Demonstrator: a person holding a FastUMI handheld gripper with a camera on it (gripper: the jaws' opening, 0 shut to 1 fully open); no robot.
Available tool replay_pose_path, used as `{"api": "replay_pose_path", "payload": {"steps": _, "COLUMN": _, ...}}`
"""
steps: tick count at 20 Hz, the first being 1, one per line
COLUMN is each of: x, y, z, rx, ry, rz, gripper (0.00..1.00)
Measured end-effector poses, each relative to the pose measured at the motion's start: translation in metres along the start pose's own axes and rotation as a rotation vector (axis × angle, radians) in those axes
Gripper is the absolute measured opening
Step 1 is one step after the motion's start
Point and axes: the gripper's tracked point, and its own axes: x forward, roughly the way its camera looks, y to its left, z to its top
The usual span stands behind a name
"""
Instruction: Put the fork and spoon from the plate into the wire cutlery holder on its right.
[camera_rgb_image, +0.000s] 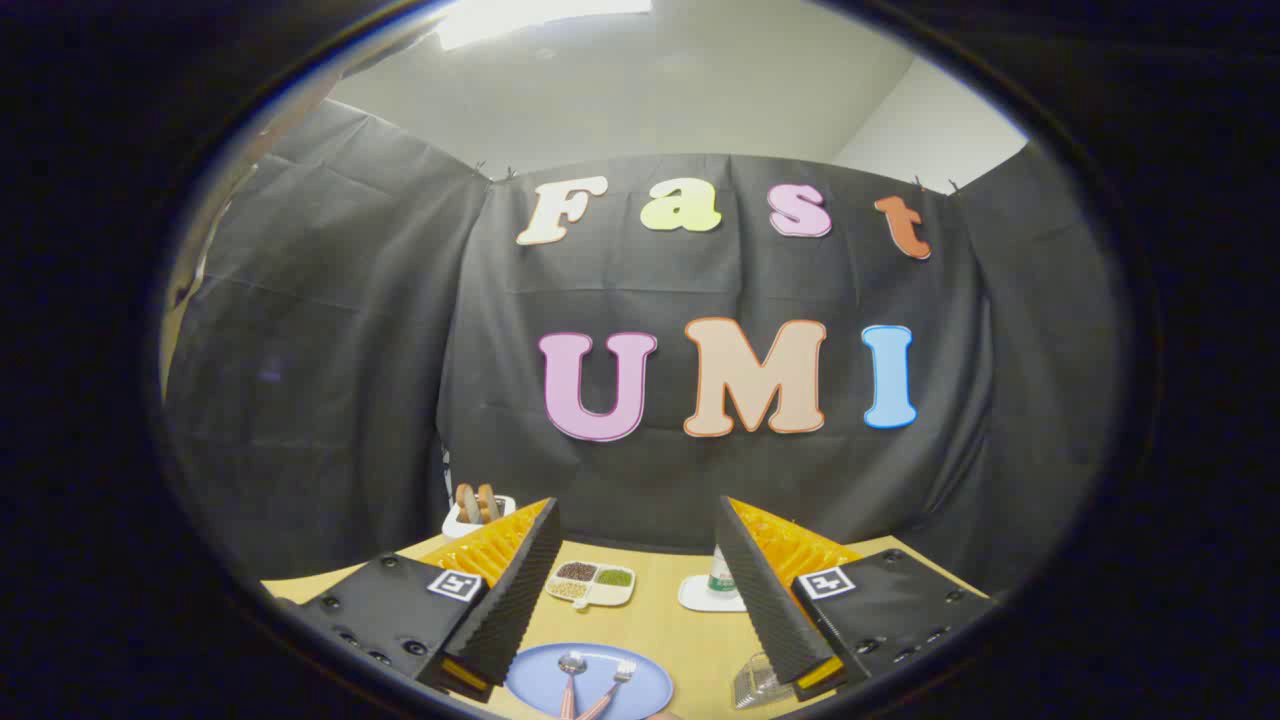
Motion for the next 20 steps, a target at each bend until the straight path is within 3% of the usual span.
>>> {"api": "replay_pose_path", "payload": {"steps": 20, "x": 0.023, "y": -0.011, "z": -0.009, "rx": 0.032, "ry": -0.001, "rz": -0.025, "gripper": 0.98}}
